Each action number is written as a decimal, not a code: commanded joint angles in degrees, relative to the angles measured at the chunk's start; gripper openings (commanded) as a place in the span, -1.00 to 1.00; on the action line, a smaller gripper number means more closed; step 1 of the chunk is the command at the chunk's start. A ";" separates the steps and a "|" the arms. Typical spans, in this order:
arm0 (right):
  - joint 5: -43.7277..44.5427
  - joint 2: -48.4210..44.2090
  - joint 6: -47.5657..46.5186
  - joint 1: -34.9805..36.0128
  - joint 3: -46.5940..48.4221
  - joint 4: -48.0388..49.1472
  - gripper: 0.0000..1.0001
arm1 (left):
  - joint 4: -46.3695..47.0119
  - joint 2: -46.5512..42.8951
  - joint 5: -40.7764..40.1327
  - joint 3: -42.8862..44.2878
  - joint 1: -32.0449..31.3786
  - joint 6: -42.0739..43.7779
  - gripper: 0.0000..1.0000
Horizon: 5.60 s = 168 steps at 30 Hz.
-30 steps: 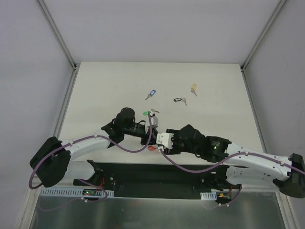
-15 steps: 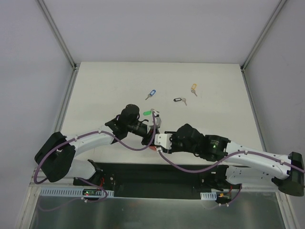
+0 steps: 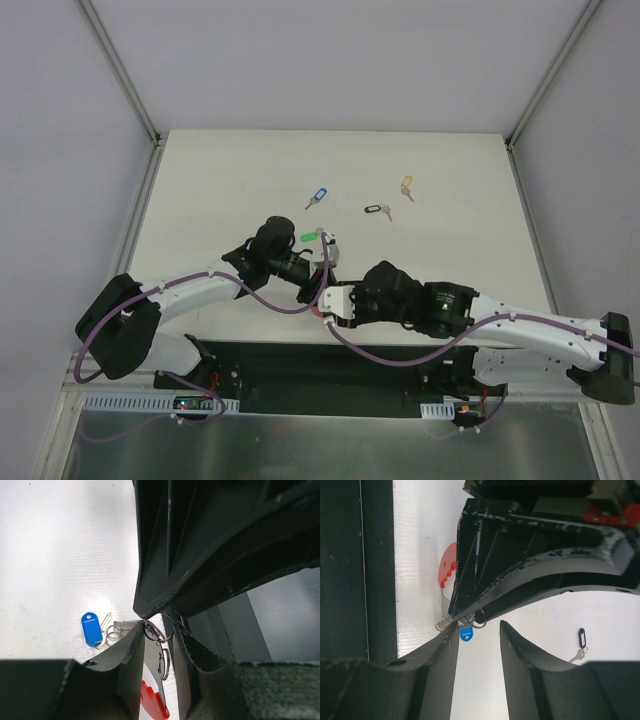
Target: Put the keys on the keyring
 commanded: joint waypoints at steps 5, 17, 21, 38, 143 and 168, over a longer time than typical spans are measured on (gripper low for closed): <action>0.07 2.53 -1.61 1.86 2.90 -1.54 -0.20 | -0.63 0.24 3.85 2.68 0.42 1.69 -0.98; 2.71 5.00 -2.66 3.53 4.22 -2.94 -0.51 | -3.97 1.47 6.40 4.52 0.42 2.65 -0.99; 3.24 5.17 -2.58 3.71 4.40 -3.03 -0.74 | -4.42 1.47 7.01 4.70 0.42 2.83 -0.97; -6.50 0.52 7.87 -5.16 3.09 4.42 -0.98 | 0.66 -19.34 -25.73 -5.13 0.33 4.77 0.24; 5.25 52.95 42.60 -49.46 32.16 2.34 0.00 | -22.50 -29.28 -40.36 0.66 5.94 -7.54 -1.00; 3.15 62.57 46.11 -50.08 38.34 -9.01 -0.94 | -27.97 -32.01 -36.93 1.80 12.72 2.30 -1.00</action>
